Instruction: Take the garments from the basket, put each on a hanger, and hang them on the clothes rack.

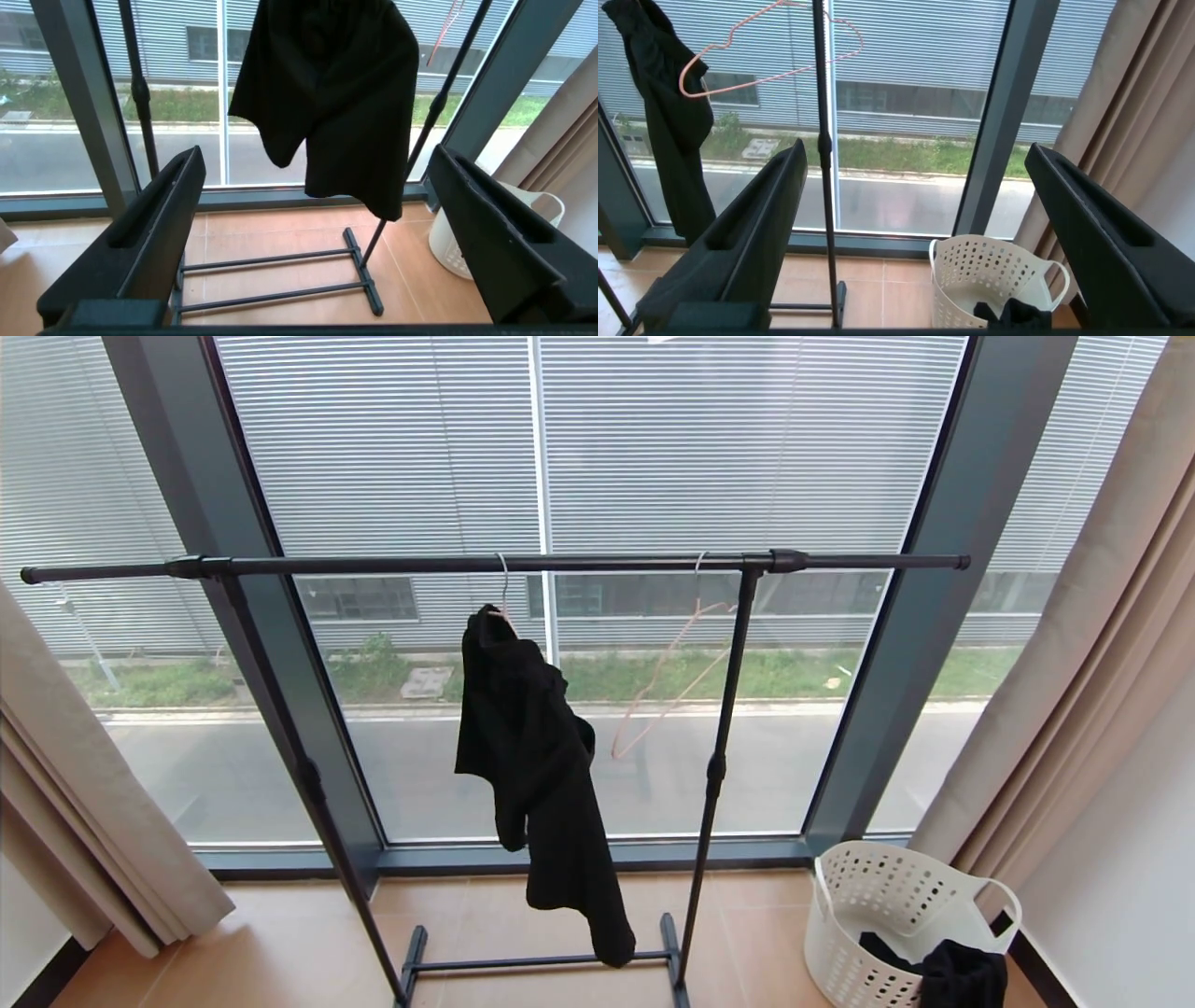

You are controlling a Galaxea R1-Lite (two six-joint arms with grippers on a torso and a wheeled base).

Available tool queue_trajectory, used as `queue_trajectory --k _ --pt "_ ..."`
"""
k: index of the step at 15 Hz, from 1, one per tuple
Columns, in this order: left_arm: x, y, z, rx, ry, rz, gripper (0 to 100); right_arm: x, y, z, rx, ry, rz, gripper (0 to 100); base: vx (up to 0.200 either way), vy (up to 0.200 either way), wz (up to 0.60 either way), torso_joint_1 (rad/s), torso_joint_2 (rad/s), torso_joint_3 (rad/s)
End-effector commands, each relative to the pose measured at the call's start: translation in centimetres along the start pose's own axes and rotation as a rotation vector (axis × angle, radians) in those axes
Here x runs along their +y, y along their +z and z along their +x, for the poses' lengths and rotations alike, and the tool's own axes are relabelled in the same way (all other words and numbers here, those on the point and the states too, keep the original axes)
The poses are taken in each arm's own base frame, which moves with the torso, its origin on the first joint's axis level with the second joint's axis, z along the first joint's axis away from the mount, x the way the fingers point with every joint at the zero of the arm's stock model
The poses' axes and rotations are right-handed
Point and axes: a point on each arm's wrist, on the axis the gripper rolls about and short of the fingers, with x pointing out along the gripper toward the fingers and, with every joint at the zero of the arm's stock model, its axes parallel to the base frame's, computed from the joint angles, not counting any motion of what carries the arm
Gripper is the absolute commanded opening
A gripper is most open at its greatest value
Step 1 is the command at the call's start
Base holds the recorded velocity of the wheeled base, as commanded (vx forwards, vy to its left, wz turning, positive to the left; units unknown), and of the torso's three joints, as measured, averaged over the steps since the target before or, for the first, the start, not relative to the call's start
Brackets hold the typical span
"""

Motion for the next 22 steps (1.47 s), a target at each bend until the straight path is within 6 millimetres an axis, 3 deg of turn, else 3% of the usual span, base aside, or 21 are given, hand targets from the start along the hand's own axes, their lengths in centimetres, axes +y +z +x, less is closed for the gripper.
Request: queue_trajectory --k 1,17,22 --pt "0.00 0.00 0.01 0.002 0.000 -0.001 100 0.00 0.01 0.01 0.001 0.000 0.000 100 0.000 0.000 0.00 -0.163 0.36 0.203" --pt "0.00 0.00 0.01 0.002 0.000 0.001 100 0.00 0.01 0.01 0.001 0.000 -0.003 100 0.000 0.000 0.00 -0.179 0.44 0.258" --pt "0.01 0.00 0.01 0.002 -0.001 0.001 100 0.00 0.01 0.01 0.001 0.000 -0.003 100 0.000 0.000 -0.60 -0.014 0.04 0.030"
